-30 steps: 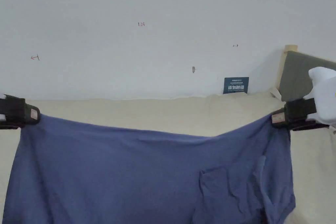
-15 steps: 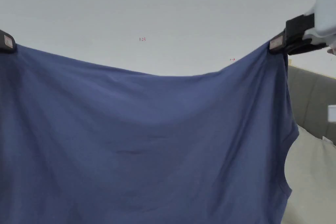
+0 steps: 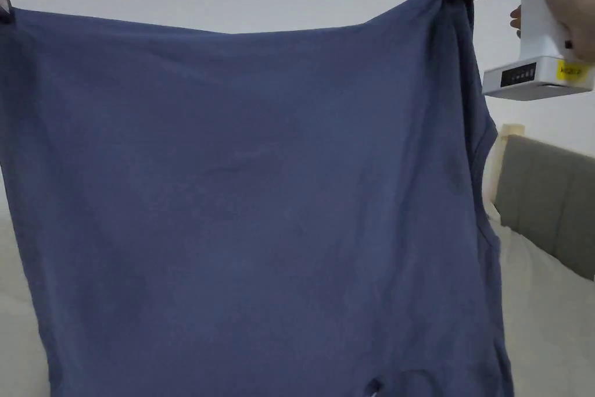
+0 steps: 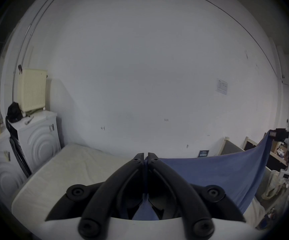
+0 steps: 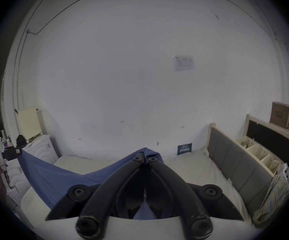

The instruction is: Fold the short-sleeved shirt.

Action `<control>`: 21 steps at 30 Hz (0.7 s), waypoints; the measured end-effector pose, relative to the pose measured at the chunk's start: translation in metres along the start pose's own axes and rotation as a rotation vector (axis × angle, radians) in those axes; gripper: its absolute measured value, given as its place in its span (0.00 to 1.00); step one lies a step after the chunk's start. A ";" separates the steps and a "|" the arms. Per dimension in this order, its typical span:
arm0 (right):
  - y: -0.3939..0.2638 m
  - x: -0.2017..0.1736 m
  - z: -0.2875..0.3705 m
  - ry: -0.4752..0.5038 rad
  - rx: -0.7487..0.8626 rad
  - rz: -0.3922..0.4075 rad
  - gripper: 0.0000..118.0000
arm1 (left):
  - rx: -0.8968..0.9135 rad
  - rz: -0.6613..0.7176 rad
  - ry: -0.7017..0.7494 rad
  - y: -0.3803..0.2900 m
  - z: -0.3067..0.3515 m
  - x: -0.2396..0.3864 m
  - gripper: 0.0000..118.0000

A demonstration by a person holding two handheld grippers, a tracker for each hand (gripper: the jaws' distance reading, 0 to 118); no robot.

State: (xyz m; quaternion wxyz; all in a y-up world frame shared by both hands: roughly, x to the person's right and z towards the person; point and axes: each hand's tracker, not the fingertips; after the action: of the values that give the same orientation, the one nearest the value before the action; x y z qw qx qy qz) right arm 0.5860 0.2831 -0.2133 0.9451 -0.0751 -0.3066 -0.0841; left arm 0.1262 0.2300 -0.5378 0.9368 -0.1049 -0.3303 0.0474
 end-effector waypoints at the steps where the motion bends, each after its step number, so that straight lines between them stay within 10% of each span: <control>1: 0.006 0.000 -0.006 -0.013 0.021 0.007 0.00 | 0.020 -0.022 0.009 0.005 -0.008 0.002 0.03; 11: -0.008 -0.009 -0.065 -0.062 0.125 0.055 0.00 | 0.147 -0.069 0.010 -0.015 -0.065 0.011 0.03; 21: -0.341 0.021 -0.134 -0.043 -0.337 -0.043 0.00 | -0.302 0.094 -0.081 -0.295 -0.118 -0.015 0.03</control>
State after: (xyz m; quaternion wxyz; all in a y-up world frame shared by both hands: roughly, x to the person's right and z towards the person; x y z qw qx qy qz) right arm 0.6085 -0.0773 -0.2776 0.9103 -0.2278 -0.3098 -0.1532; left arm 0.1951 -0.0794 -0.5693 0.8931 -0.2577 -0.3660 0.0452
